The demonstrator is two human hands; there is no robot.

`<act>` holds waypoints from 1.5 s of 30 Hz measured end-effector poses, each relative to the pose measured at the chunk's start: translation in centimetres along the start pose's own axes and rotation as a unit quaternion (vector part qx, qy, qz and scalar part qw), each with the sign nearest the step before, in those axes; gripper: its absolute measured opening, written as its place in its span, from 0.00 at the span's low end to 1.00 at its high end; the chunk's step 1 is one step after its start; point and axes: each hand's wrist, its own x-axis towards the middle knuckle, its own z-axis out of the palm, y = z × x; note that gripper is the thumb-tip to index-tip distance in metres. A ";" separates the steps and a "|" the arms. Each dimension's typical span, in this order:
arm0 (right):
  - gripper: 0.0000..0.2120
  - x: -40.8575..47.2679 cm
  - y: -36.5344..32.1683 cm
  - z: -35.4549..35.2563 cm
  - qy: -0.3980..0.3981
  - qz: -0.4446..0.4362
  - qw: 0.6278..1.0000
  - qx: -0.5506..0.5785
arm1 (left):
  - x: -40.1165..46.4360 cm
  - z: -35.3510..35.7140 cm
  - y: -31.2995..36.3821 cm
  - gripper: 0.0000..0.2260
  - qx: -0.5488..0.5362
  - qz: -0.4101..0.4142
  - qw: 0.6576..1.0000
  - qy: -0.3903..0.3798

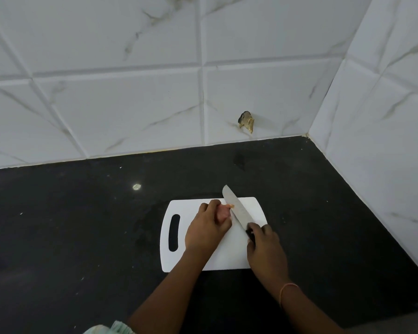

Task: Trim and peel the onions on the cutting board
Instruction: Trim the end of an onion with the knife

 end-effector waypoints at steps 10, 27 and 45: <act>0.18 -0.4 0.4 -0.3 -0.005 0.002 0.998 0.070 | 0.0 -0.1 0.1 0.20 0.046 0.037 0.998 -0.016; 0.03 -1.7 -1.4 -1.3 -0.042 0.015 0.991 0.125 | -0.3 -0.3 0.1 0.37 0.049 0.044 0.994 -0.084; 0.07 -1.2 -1.4 1.2 0.025 0.039 0.974 0.220 | 1.4 -1.6 -1.1 0.24 -0.159 -0.039 0.979 -0.123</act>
